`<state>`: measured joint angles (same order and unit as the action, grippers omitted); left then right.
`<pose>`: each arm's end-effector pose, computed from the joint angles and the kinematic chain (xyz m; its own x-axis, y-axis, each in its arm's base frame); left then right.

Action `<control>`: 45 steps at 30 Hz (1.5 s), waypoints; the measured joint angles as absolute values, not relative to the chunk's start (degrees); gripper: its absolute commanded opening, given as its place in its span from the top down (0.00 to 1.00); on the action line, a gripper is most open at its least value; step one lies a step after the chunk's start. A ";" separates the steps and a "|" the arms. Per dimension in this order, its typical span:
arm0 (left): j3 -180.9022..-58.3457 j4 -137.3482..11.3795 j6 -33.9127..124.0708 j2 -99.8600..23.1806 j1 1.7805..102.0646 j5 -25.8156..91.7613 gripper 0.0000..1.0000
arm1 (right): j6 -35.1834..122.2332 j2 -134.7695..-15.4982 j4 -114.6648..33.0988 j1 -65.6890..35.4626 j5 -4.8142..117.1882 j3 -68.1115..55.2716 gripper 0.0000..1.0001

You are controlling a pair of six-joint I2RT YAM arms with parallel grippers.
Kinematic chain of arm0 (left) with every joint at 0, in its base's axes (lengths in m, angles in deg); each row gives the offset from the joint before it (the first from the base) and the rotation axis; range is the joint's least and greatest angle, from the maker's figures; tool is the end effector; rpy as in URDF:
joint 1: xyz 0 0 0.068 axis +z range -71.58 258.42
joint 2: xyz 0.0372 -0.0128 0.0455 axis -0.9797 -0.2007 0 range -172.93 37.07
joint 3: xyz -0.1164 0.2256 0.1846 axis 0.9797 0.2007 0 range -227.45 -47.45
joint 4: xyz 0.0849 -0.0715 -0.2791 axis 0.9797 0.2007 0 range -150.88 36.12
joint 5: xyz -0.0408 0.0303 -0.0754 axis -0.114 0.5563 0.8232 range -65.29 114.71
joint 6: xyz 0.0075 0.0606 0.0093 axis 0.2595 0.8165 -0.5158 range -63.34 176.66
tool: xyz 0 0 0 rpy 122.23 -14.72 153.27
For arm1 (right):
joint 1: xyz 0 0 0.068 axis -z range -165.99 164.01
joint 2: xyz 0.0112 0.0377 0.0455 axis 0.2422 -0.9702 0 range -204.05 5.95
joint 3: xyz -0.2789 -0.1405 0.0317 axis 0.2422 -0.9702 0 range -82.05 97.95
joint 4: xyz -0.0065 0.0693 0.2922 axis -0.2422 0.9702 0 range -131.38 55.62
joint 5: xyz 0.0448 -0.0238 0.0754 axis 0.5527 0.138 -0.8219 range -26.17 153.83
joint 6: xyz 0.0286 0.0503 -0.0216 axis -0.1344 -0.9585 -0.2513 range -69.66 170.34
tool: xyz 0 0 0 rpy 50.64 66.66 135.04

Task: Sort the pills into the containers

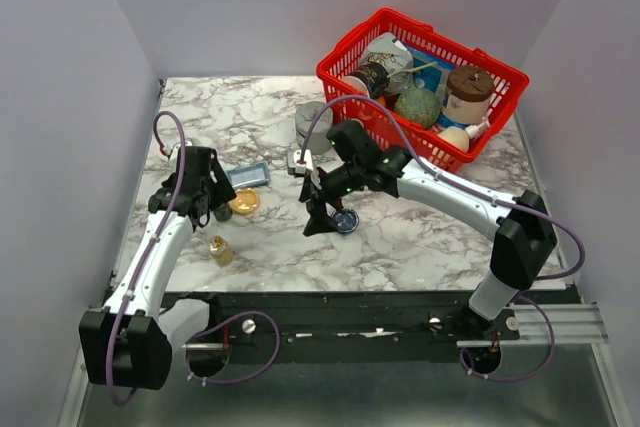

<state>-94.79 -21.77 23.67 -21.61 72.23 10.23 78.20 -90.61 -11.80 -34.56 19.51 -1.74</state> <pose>0.2290 -0.0130 0.2859 -0.6137 -0.4637 -0.6390 -0.4626 0.8671 -0.1850 0.2542 0.3374 0.3184 -0.0182 -0.5261 -0.8502 -0.9808 -0.1556 0.1172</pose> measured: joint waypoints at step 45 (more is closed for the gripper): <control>-99.22 -33.90 33.02 -19.51 57.30 57.57 1.00 | 77.50 -79.96 -23.34 -29.19 16.74 -12.21 0.01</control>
